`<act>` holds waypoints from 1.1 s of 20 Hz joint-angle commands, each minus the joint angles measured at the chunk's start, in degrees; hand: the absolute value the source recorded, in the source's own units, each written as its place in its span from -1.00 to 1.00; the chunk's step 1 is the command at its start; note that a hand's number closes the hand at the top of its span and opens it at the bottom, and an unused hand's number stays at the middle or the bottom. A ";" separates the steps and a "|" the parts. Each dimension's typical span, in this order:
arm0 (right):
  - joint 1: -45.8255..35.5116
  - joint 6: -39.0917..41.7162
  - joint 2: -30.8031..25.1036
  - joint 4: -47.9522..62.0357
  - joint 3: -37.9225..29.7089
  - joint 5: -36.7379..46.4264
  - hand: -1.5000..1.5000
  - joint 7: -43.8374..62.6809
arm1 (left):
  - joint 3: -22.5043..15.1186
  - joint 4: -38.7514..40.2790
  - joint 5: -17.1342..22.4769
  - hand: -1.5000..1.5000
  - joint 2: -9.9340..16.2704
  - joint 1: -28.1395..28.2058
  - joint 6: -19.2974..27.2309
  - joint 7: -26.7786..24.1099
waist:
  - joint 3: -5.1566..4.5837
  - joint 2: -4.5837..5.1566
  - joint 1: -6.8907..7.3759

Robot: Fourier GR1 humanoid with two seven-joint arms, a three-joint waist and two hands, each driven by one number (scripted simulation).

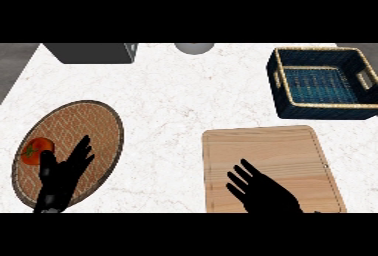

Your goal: Pick the squash from the cutting board and place it in the basket

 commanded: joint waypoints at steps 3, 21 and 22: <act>-0.32 -1.38 2.92 3.03 0.44 4.67 1.00 -2.57 | -1.12 1.71 -1.50 0.00 -2.17 1.93 0.48 1.19 | -0.60 0.44 0.17; 9.62 -3.94 28.86 8.33 -26.06 -6.29 1.00 24.77 | 2.11 -0.13 -0.03 0.00 -0.36 4.60 -1.97 1.23 | -0.62 0.48 -1.81; 7.67 -2.31 31.20 6.27 -27.13 -6.15 1.00 27.75 | 1.85 -0.78 -0.68 0.00 -0.77 4.12 -1.11 1.31 | -0.65 0.33 -1.27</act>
